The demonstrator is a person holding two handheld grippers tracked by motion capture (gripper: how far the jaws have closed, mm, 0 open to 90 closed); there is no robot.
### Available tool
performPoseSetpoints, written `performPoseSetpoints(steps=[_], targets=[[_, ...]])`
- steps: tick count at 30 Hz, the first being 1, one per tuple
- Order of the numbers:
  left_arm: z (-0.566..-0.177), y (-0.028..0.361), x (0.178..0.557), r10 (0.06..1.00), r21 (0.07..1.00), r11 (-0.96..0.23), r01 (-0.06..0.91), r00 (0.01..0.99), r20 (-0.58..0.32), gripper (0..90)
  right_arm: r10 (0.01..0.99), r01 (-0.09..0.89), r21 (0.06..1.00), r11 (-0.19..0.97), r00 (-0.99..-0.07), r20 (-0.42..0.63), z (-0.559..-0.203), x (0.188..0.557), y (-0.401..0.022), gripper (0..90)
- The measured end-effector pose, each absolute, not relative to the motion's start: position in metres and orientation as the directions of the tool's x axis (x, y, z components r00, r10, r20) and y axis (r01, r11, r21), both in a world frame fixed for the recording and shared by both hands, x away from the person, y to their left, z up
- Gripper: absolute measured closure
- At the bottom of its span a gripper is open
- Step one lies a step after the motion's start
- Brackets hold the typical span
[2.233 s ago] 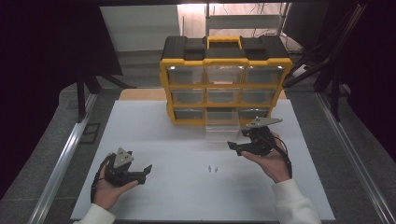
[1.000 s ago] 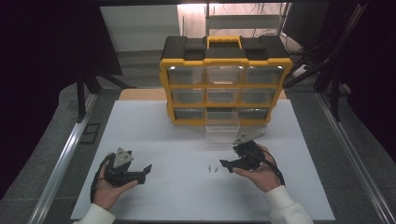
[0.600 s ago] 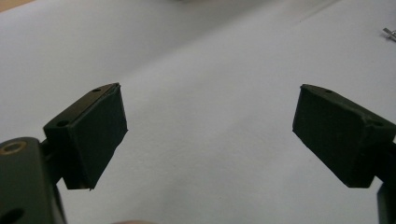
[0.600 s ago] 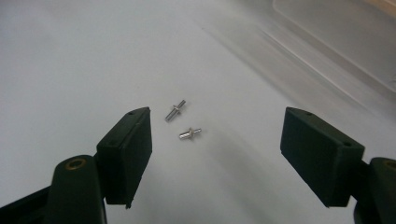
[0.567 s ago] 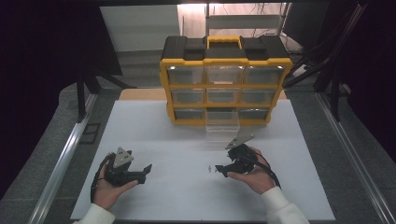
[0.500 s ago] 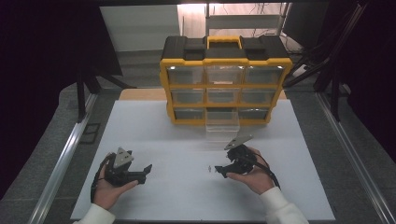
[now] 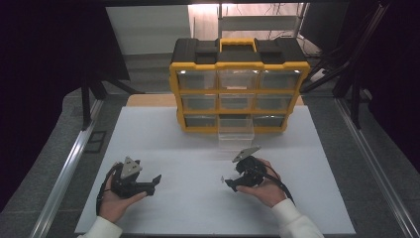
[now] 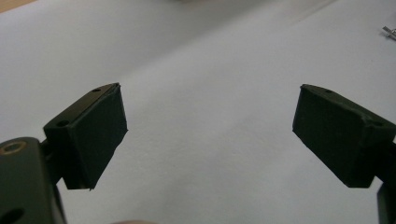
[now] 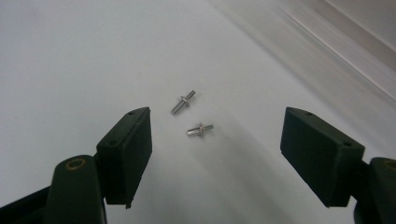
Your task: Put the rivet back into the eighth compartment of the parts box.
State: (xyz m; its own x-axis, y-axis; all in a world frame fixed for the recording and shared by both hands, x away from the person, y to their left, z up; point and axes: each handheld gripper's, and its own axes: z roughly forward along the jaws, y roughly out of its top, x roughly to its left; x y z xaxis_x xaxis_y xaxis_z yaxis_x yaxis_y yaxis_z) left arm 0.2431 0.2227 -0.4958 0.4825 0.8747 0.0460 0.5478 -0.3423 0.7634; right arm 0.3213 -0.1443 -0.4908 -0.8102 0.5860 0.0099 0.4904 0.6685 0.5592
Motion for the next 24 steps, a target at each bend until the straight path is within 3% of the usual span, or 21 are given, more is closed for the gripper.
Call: performPoseSetpoints(steps=[24], targets=[[-0.495,0.223,0.243,0.875,0.764,-0.341,0.548,0.482,0.045,10.4,0.562,0.478,0.504,0.719,-0.827,-0.018,-0.510,0.329,-0.132,28.0]])
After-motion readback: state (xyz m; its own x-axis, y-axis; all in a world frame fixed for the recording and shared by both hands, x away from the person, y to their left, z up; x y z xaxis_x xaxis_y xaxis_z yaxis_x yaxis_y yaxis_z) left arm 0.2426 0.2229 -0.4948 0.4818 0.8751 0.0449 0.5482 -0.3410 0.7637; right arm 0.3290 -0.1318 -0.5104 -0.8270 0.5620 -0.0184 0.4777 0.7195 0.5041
